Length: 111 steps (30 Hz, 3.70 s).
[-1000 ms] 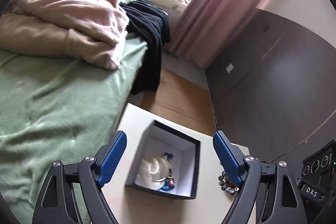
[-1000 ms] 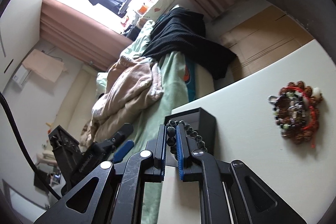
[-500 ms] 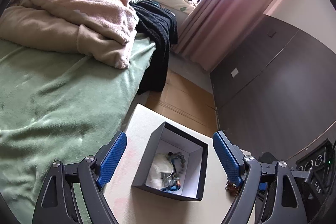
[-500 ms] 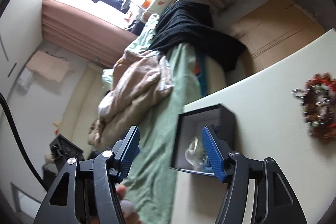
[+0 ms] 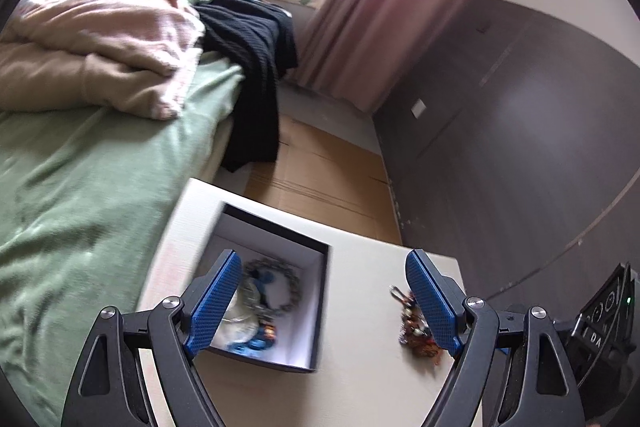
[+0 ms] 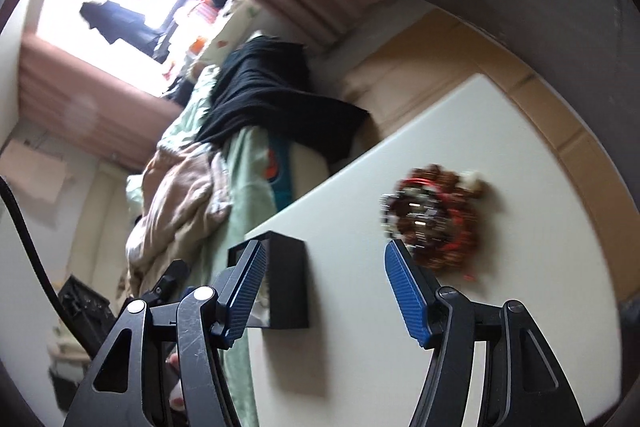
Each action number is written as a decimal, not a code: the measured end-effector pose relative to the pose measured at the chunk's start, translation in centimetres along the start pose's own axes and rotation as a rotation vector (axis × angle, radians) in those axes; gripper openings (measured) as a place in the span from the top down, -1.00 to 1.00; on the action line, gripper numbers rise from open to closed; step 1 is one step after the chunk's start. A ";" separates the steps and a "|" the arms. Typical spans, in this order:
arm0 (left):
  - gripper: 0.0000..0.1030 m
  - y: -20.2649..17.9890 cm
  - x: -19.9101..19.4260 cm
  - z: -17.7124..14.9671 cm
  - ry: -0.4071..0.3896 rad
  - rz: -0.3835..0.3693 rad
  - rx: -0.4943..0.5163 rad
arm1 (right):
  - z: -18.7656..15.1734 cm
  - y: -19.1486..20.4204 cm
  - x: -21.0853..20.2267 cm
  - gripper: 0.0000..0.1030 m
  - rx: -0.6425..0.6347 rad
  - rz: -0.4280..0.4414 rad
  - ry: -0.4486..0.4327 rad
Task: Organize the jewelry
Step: 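Grasp the multicolour bead bracelet with the left tool, then drop the bracelet into the box with the left tool while the right moves the red-string bracelet in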
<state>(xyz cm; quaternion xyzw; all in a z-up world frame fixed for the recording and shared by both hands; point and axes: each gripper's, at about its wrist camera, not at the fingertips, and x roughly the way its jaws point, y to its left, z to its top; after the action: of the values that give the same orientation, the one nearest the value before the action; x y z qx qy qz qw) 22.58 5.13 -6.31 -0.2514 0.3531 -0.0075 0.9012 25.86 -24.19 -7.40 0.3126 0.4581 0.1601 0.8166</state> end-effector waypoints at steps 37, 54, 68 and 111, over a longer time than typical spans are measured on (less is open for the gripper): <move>0.35 -9.0 12.7 -5.5 0.340 -0.111 0.149 | 3.2 -8.1 0.9 -0.16 0.113 -0.097 0.051; 0.83 -8.6 13.9 -6.1 0.355 -0.145 0.113 | 2.9 -7.1 3.5 -0.10 0.070 -0.168 0.085; 0.83 -6.9 8.8 -2.9 0.256 -0.258 0.039 | 2.3 -5.3 5.7 0.37 -0.040 -0.246 0.117; 0.83 0.6 -1.0 1.6 0.046 -0.144 -0.059 | 1.0 1.7 1.2 0.92 -0.147 0.077 -0.011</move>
<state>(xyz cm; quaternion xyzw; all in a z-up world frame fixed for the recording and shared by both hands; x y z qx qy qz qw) 22.73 6.62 -4.93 -0.3022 0.3549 -0.0677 0.8821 27.35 -22.63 -6.69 0.2699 0.4282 0.2228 0.8332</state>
